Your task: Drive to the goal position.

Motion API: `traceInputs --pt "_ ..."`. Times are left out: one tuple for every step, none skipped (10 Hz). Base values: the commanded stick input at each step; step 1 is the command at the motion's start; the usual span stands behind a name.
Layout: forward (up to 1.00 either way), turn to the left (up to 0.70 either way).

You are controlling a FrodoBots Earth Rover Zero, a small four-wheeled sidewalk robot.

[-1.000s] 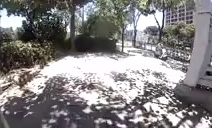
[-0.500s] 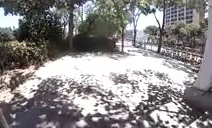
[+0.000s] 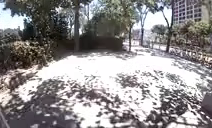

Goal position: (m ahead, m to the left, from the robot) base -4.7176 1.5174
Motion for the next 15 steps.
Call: traceInputs --pt "0.45 0.00" --pt "0.45 0.00" --pt "0.45 0.00" --pt "0.45 0.00" --pt "0.45 0.00" --pt "0.45 0.00" --pt "0.45 0.00" --pt "0.45 0.00" --pt "0.45 0.00" --pt "0.45 0.00" --pt "0.45 0.00" --pt "0.45 0.00" --pt "0.45 0.00" --pt "0.45 0.00" --pt "0.45 0.00"
